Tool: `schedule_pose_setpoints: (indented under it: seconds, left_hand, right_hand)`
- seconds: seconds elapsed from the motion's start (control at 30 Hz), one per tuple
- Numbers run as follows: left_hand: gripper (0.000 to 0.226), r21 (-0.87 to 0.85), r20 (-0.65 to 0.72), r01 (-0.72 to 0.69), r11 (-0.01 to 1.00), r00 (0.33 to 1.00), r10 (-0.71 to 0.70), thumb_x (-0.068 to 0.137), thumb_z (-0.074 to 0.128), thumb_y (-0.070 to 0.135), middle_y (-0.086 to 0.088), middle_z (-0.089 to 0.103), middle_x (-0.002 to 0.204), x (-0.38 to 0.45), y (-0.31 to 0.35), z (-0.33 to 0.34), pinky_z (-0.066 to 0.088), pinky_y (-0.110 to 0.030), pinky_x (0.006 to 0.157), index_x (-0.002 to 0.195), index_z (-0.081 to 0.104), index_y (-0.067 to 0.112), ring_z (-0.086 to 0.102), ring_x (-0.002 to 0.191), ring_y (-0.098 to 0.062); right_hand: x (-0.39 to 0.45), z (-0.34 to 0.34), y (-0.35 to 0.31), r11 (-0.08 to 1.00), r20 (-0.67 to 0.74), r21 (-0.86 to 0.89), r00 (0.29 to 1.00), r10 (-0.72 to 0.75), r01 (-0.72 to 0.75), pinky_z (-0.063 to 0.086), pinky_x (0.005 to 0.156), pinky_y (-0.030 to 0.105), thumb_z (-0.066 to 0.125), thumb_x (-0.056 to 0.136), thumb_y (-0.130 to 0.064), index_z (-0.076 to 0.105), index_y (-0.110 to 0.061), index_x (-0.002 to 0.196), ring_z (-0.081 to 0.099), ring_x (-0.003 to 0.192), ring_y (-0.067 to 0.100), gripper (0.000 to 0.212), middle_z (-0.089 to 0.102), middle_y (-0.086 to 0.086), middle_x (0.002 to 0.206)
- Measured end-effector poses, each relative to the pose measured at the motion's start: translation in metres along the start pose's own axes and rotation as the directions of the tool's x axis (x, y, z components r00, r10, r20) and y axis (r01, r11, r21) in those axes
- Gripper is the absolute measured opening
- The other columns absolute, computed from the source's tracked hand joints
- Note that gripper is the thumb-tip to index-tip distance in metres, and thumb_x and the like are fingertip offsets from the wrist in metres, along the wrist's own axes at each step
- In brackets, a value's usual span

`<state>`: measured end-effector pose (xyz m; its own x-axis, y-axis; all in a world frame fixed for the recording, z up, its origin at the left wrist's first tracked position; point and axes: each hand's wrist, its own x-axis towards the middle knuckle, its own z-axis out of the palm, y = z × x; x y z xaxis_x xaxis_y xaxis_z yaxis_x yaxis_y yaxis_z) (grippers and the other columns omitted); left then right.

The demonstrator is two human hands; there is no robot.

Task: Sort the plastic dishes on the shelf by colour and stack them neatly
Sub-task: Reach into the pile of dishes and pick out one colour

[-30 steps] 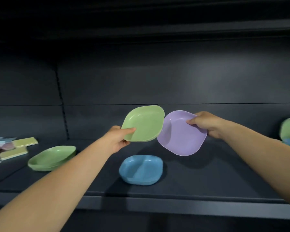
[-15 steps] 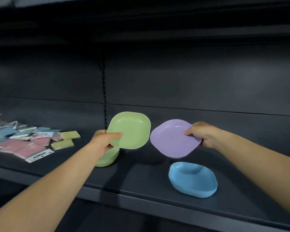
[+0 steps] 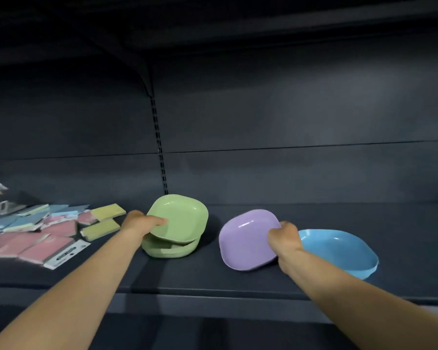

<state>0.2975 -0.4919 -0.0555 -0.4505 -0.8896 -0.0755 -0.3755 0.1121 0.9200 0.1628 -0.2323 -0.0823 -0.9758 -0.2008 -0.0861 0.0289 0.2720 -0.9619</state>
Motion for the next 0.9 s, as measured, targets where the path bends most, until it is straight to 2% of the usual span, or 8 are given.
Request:
schedule_pose_setpoints:
  seconds: [0.07, 0.23, 0.33, 0.4, 0.53, 0.73, 0.8, 0.9]
  left_hand:
    - [0.067, 0.049, 0.013, -0.006, 0.999, 1.0, 0.005, 0.069, 0.083, 0.017, -0.012, 0.055, 0.12, 0.006, -0.005, -0.005, 0.045, -0.036, 0.092, 0.122, 0.048, -0.007, 0.053, 0.115, -0.035]
    - [0.066, 0.03, 0.103, 0.023, 0.999, 0.994, -0.026, 0.07, 0.082, 0.019, -0.016, 0.056, 0.124, 0.017, -0.028, -0.01, 0.044, -0.039, 0.09, 0.124, 0.049, -0.003, 0.053, 0.113, -0.033]
    - [0.042, -0.02, 0.146, -0.006, 1.0, 0.989, 0.009, 0.069, 0.081, 0.015, -0.016, 0.064, 0.11, 0.023, -0.039, -0.003, 0.042, -0.034, 0.074, 0.099, 0.057, -0.001, 0.057, 0.093, -0.029]
    - [0.032, -0.028, 0.135, -0.029, 0.999, 0.99, 0.032, 0.071, 0.08, 0.012, -0.013, 0.062, 0.099, 0.022, -0.042, 0.0, 0.04, -0.033, 0.071, 0.084, 0.051, 0.004, 0.055, 0.087, -0.027]
    - [0.046, 0.015, 0.141, -0.066, 0.998, 0.988, 0.063, 0.071, 0.078, 0.005, -0.008, 0.051, 0.095, 0.016, -0.044, 0.001, 0.037, -0.032, 0.071, 0.101, 0.044, 0.007, 0.047, 0.089, -0.024]
    - [0.061, 0.085, 0.184, -0.069, 0.994, 0.982, 0.053, 0.071, 0.079, 0.007, -0.012, 0.053, 0.114, 0.018, -0.044, -0.001, 0.041, -0.034, 0.082, 0.121, 0.043, 0.004, 0.05, 0.098, -0.026]
    - [0.067, 0.114, 0.206, -0.074, 0.991, 0.977, 0.049, 0.072, 0.078, 0.007, -0.013, 0.052, 0.123, 0.019, -0.042, -0.001, 0.041, -0.034, 0.087, 0.128, 0.042, 0.004, 0.05, 0.107, -0.028]
    - [0.07, 0.15, 0.24, -0.08, 0.985, 0.97, 0.042, 0.074, 0.077, 0.006, -0.014, 0.05, 0.13, 0.02, -0.041, -0.003, 0.041, -0.034, 0.092, 0.133, 0.04, 0.002, 0.05, 0.114, -0.028]
  right_hand:
    - [-0.003, 0.007, 0.008, 0.999, -0.051, -0.05, 0.999, -0.002, -0.001, 0.041, 0.073, 0.032, 0.036, 0.086, 0.002, 0.055, 0.0, 0.118, 0.053, 0.085, 0.03, 0.037, 0.058, 0.013, 0.098]
    - [-0.01, 0.014, 0.016, 0.99, -0.173, -0.138, 0.985, -0.03, 0.006, 0.044, 0.072, 0.033, 0.041, 0.082, 0.004, 0.06, 0.003, 0.106, 0.055, 0.082, 0.032, 0.03, 0.061, 0.017, 0.092]
    - [-0.014, 0.016, 0.018, 0.98, -0.207, -0.201, 0.977, -0.05, 0.007, 0.042, 0.068, 0.032, 0.042, 0.08, 0.003, 0.062, 0.004, 0.097, 0.054, 0.078, 0.033, 0.026, 0.06, 0.016, 0.084]
    - [-0.016, 0.018, 0.018, 0.971, -0.235, -0.239, 0.97, -0.057, -0.001, 0.042, 0.068, 0.031, 0.044, 0.08, 0.003, 0.063, 0.005, 0.096, 0.053, 0.077, 0.033, 0.025, 0.06, 0.017, 0.083]
    - [-0.018, 0.023, 0.016, 0.946, -0.259, -0.323, 0.964, -0.066, -0.022, 0.045, 0.072, 0.031, 0.047, 0.079, 0.001, 0.067, 0.005, 0.093, 0.057, 0.081, 0.035, 0.025, 0.066, 0.021, 0.088]
    - [-0.012, 0.025, 0.013, 0.869, -0.19, -0.49, 0.981, -0.034, -0.064, 0.044, 0.092, 0.034, 0.048, 0.079, -0.007, 0.066, -0.002, 0.096, 0.056, 0.106, 0.035, 0.025, 0.065, 0.015, 0.1]
    - [-0.011, 0.022, 0.01, 0.836, -0.138, -0.542, 0.99, 0.012, -0.086, 0.043, 0.086, 0.03, 0.05, 0.081, -0.01, 0.066, -0.003, 0.099, 0.056, 0.099, 0.031, 0.025, 0.063, 0.015, 0.096]
    - [-0.009, 0.019, 0.005, 0.818, -0.071, -0.568, 0.996, 0.061, -0.09, 0.039, 0.075, 0.029, 0.057, 0.077, -0.01, 0.06, -0.004, 0.088, 0.049, 0.082, 0.027, 0.012, 0.056, 0.013, 0.086]
